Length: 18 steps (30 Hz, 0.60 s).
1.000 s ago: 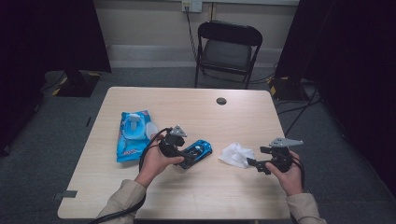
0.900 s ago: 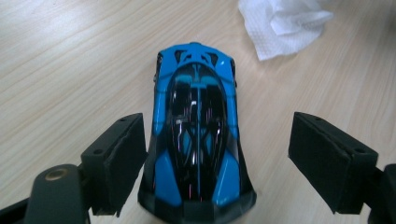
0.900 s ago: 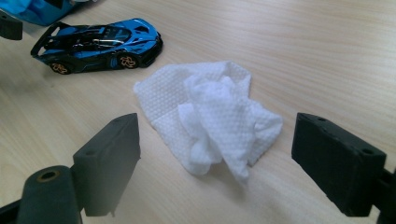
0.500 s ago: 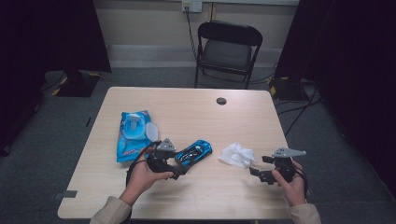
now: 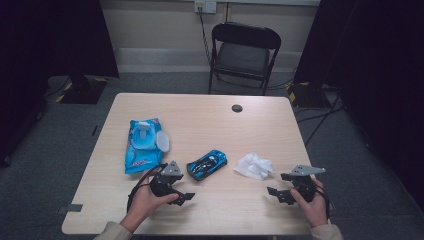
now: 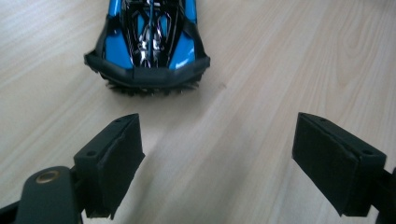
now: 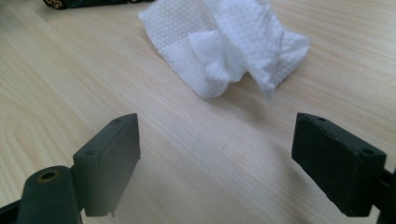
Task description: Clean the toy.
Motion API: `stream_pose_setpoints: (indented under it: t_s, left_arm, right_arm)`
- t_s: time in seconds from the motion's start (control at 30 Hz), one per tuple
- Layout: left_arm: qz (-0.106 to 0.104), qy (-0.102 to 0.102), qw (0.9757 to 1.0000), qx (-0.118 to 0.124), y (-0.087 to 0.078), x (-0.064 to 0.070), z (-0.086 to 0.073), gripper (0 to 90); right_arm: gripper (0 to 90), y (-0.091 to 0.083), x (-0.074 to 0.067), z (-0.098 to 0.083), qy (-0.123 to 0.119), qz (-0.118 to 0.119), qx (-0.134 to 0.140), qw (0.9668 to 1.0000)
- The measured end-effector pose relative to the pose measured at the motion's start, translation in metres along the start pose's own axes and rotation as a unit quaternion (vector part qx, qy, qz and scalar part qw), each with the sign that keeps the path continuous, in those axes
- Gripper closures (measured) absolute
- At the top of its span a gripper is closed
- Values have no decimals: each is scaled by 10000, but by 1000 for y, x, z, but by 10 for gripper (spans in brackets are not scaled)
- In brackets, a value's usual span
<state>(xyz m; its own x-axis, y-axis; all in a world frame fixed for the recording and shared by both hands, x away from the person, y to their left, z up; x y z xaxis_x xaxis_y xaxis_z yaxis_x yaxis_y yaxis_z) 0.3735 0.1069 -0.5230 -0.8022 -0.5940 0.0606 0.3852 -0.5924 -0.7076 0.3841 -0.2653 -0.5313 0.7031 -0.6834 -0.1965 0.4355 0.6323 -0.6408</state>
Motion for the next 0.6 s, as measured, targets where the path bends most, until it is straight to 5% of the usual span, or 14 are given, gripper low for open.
stream_pose_setpoints:
  t_s: [0.3, 0.4, 0.6]
  left_arm:
    - [72, 165, 9997, -171, 4, 1, -15, 159]
    - [98, 348, 9992, -187, 6, 4, -18, 158]
    - [181, 383, 9990, -167, 6, 2, -19, 154]
  right_arm:
    - [147, 7, -4, -9, -347, -43, -356, 9988]
    - [147, 7, -4, -10, -440, -84, -349, 9984]
    - [146, 7, -4, -12, -522, -125, -291, 9981]
Point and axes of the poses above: each handheld gripper's, and its own axes: y roughly forward along the jaws, z roughly out of its top, x roughly to its right, the point moved 6 cm from there along y, roughly forward along the jaws, and after that the axes turned 6 degrees about z, right-handed, at the moved point
